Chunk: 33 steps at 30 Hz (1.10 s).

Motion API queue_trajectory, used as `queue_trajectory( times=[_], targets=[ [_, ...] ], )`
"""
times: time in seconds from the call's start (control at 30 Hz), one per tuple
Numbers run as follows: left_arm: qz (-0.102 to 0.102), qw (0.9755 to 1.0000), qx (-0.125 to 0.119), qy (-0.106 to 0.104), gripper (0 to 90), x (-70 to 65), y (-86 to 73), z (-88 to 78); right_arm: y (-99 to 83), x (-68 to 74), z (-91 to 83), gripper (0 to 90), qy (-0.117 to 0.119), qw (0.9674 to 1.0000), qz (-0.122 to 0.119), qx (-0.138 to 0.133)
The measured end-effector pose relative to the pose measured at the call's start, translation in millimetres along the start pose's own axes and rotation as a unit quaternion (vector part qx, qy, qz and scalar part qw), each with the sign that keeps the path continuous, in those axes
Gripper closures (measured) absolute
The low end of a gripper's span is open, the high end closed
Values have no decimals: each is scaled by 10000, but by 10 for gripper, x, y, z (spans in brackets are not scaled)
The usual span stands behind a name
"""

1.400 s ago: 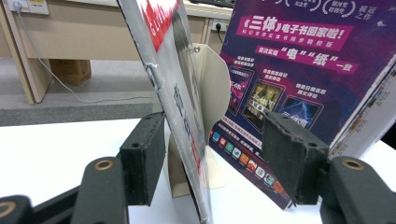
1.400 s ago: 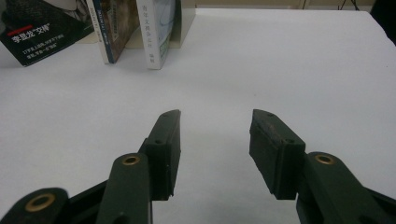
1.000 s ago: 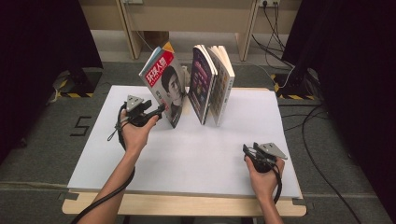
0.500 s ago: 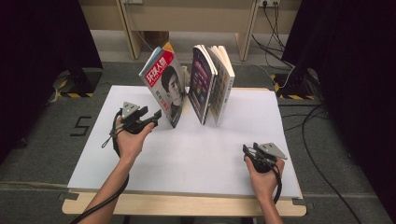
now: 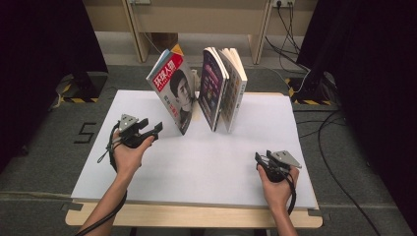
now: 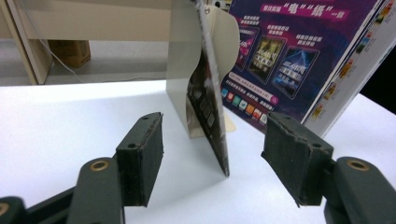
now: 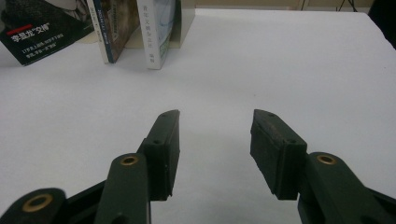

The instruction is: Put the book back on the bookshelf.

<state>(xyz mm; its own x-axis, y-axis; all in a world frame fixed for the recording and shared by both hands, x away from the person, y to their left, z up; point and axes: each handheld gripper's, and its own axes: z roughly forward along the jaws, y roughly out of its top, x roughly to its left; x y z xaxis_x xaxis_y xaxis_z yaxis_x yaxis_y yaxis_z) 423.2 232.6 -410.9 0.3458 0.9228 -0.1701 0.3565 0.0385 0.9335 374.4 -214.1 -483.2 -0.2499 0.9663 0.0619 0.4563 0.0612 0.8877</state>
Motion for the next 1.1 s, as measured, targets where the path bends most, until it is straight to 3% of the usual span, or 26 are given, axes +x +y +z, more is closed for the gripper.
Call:
queue_trajectory(
  times=[0.53,1.1],
  targets=[
    [-66,9998,59,205,368,217,-161,-191,-9,14,10,528,-3,10000,-22,-11],
    [-185,9988,233,390,365,454,-484,-323,-15,24,10,526,-14,10000,-30,31]
  ],
)
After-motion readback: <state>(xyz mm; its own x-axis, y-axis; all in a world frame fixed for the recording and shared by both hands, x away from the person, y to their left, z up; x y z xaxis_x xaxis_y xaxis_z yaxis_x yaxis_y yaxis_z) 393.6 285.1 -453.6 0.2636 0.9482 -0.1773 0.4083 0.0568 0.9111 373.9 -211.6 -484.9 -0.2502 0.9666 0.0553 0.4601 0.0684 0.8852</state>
